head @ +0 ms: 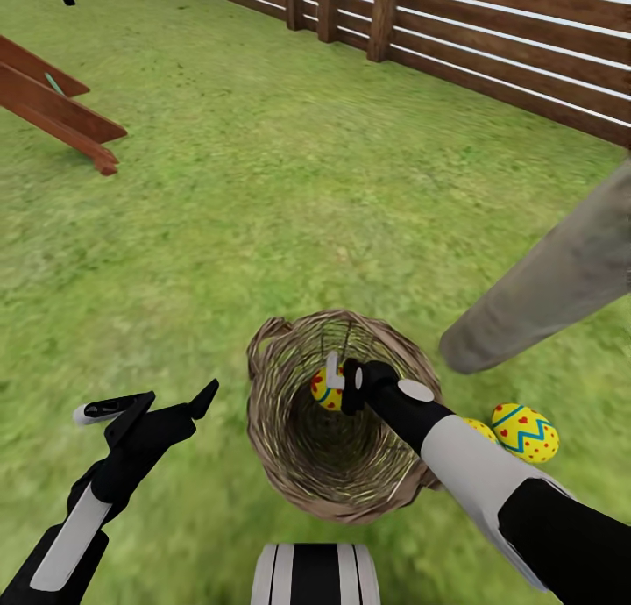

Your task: Take the three Easter eggs out of the wicker basket on the lawn in the garden, then place them on the lawn next to a single tree (choose any tree) so that all three eggs are next to the same tree and none are left in the basket.

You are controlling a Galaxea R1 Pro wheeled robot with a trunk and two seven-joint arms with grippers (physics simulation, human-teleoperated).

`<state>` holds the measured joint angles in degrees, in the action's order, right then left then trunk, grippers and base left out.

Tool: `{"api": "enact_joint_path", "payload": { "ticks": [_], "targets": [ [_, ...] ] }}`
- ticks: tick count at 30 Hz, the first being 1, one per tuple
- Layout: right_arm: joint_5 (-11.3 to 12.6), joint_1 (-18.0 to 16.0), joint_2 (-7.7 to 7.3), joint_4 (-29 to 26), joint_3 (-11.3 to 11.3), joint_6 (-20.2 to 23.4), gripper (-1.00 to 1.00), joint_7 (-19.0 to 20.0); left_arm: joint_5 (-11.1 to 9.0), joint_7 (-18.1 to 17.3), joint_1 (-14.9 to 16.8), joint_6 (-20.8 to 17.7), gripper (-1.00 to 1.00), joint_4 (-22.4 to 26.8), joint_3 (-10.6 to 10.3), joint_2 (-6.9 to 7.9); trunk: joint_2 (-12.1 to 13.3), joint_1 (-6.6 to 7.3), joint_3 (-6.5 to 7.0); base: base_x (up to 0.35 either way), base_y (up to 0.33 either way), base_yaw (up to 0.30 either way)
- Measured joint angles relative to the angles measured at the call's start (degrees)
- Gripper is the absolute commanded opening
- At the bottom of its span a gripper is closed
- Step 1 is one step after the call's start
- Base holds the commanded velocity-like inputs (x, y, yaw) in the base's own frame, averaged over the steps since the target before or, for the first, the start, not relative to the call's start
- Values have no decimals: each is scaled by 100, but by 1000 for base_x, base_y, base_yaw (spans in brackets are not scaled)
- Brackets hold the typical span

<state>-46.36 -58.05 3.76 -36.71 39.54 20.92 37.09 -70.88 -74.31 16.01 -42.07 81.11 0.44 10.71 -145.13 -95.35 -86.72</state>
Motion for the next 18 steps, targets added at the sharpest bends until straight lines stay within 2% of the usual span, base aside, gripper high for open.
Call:
{"api": "enact_joint_path", "payload": {
  "ticks": [8, 11, 15, 18],
  "targets": [
    [-17, 7, -21, 1, 0, -1, -100, 19, 9, 22, 48, -74, 100, 18, -8, 55, 11, 21, 177, -1, 0, 0],
    [-27, 16, -23, 5, -1, -10, -100, 15, 29, 20, 105, -105, 100, 94, -29, 143, 15, 25, 244, -245, 0, 0],
    [14, 24, -17, 3, 0, -3, -100, 16, 35, 17, 119, -106, 100, 105, -33, 173, 20, 35, 332, -325, 0, 0],
    [70, 26, -3, -5, 0, 11, -100, 12, 23, 13, 120, -106, 100, 98, -33, 169, 24, 46, 399, -51, 0, 0]
  ]
}}
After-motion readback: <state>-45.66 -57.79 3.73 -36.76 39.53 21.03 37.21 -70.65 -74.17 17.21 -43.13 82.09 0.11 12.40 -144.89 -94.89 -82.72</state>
